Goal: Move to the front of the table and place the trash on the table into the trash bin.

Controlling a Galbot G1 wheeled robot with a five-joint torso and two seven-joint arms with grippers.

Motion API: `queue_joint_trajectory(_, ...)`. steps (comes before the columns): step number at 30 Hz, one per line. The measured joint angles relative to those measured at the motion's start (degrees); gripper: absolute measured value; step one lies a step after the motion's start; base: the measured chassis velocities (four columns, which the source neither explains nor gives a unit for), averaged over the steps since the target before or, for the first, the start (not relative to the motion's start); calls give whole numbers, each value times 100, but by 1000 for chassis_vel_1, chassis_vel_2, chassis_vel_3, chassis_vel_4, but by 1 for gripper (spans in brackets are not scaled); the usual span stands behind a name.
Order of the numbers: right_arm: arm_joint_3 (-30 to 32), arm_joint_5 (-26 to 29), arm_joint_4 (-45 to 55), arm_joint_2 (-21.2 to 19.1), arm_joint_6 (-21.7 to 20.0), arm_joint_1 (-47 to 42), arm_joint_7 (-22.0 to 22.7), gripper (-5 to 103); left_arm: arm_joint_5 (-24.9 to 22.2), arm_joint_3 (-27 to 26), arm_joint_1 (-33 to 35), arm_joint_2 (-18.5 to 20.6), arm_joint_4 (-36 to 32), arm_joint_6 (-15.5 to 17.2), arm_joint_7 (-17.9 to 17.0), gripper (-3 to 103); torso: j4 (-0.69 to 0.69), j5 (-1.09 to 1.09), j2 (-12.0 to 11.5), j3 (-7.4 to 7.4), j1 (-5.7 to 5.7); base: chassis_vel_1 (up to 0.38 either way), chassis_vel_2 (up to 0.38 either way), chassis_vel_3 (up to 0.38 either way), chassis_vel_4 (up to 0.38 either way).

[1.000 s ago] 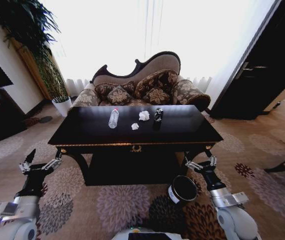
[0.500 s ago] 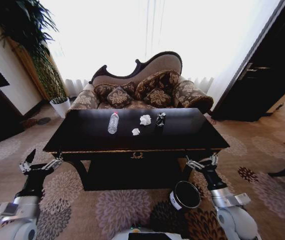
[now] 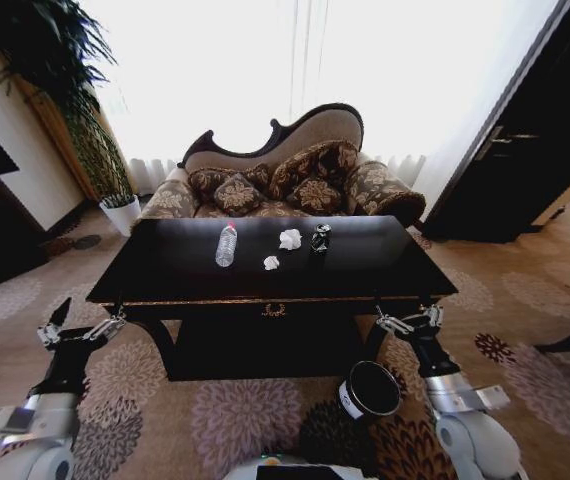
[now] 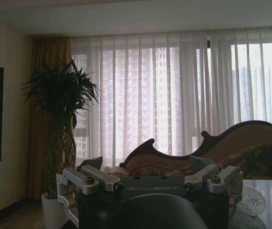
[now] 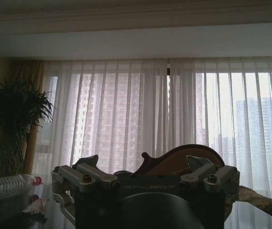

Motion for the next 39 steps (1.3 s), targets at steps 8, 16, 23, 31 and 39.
queue_joint_trajectory(8, 15, -74, -16, 0, -74, 9, 24, 100, 48, 11, 23, -21, -9, -34, 4, 100, 0, 0, 0, 0, 0, 0, 0, 0, 0)
queue_joint_trajectory(16, -36, -32, -65, -9, 50, 29, 57, 100, 61, 12, 38, -27, -19, -46, 8, 100, 0, 0, -1, 1, 1, 0, 0, 0, 0)
queue_joint_trajectory(23, -47, -19, -75, -15, 70, 29, 53, 100, 65, 23, 36, -1, -20, -45, -2, 100, 1, 0, -1, 1, 0, 0, 0, 0, 0)
queue_joint_trajectory(31, -456, -45, -35, -125, -4, 254, 100, 100, -578, 13, -44, 634, -353, 640, -547, 100, 2, -1, -1, 1, 0, 0, 0, 0, 0)
queue_joint_trajectory(39, -788, -215, -94, -151, 29, 352, 127, 100, -1337, -99, -418, 1589, -408, 1347, -810, 100, 1, -1, -1, 1, 0, 0, 0, 0, 0)
